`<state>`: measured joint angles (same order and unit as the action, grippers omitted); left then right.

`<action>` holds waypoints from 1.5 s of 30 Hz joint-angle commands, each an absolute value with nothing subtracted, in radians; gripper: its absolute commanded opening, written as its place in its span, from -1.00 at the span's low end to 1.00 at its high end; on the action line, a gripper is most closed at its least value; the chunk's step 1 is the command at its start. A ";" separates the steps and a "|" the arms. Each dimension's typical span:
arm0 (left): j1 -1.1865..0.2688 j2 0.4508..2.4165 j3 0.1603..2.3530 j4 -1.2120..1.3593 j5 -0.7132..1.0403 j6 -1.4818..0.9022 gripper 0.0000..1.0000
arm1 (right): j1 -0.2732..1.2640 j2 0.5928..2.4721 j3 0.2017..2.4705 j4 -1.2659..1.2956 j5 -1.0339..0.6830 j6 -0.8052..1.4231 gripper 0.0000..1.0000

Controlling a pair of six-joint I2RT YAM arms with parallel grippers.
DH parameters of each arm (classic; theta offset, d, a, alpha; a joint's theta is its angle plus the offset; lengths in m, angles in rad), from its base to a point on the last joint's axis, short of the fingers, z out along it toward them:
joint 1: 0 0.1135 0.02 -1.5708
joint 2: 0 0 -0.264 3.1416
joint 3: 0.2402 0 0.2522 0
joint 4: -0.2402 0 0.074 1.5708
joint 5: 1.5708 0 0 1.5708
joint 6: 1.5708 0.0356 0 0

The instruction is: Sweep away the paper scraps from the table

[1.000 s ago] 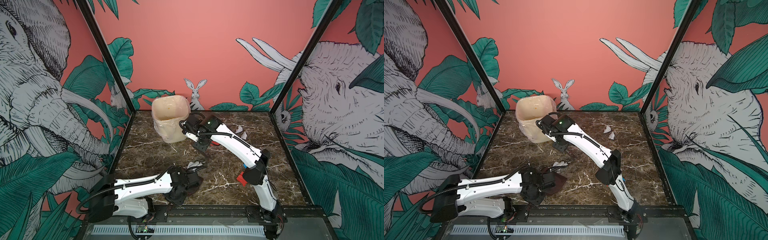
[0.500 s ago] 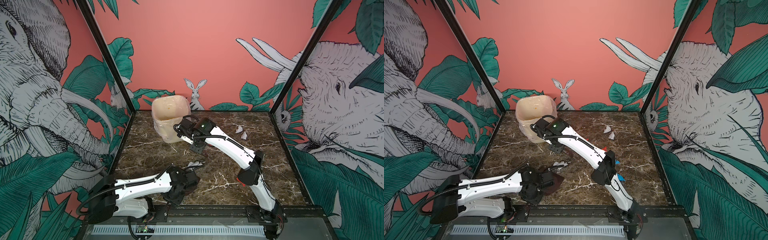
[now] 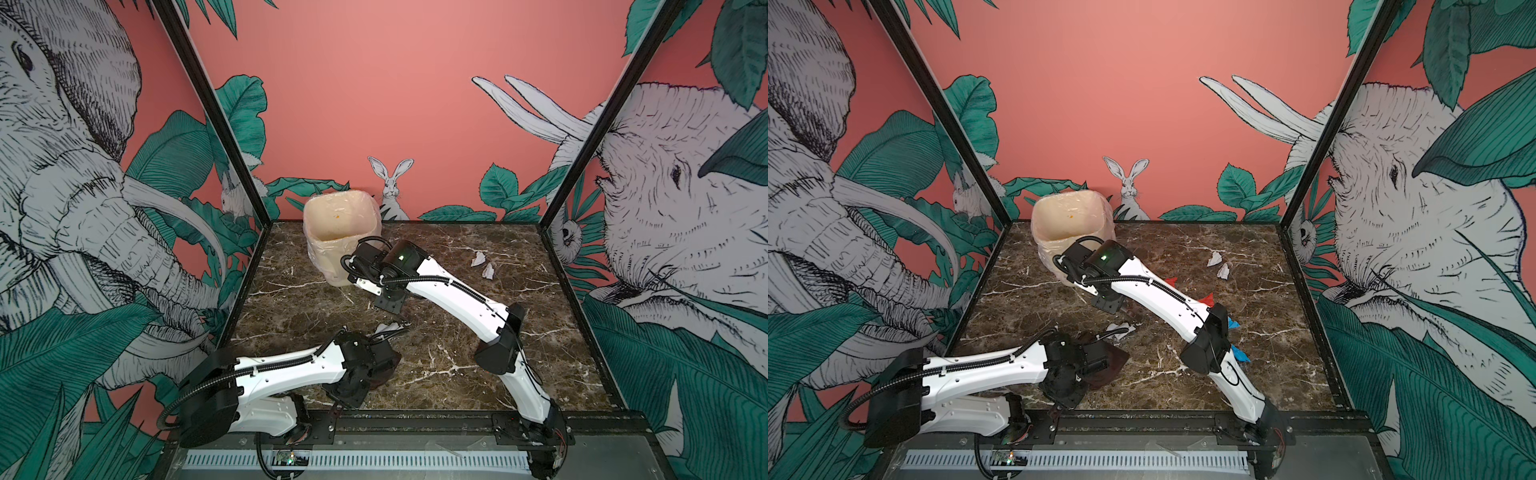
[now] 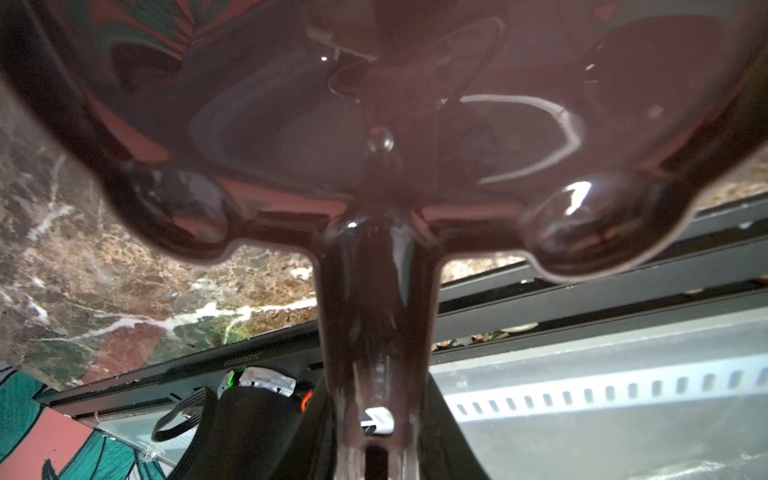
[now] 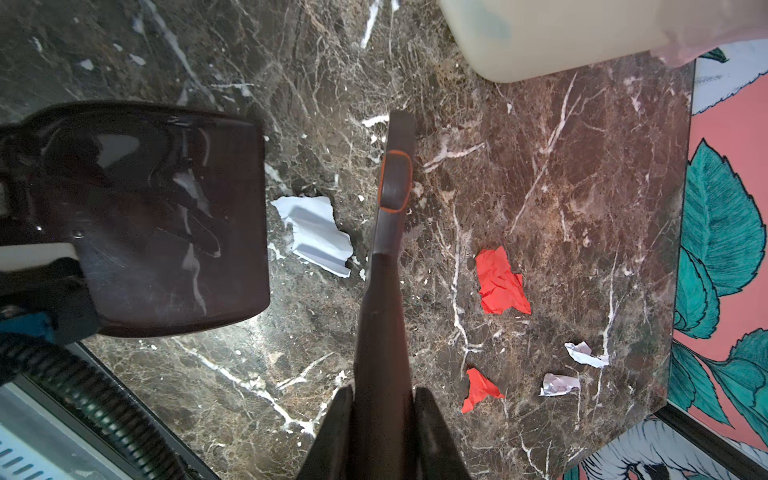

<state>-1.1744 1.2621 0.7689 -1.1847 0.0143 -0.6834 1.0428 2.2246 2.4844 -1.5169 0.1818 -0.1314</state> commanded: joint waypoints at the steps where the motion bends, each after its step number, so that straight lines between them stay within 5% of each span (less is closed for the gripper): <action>1: -1.167 1.261 0.759 -1.196 0.005 -0.675 -1.00 | 1.054 2.218 2.480 -1.560 0.083 -0.124 -1.00; 12: -1.166 1.262 0.758 -1.200 0.001 -0.672 -1.00 | 1.072 2.086 2.525 -1.596 -0.266 -0.064 -1.00; 24: -1.166 1.223 0.807 -1.225 -0.086 -0.676 -1.00 | 0.941 1.918 2.345 -1.516 -0.016 0.017 -1.00; 36: -1.137 1.182 0.977 -1.363 -0.218 -0.677 -1.00 | 0.712 1.629 1.953 -1.299 -0.067 0.092 -1.00; 45: -0.992 1.161 1.228 -1.546 -0.254 -0.608 -1.00 | 0.631 1.557 1.859 -1.288 -0.129 0.081 -1.00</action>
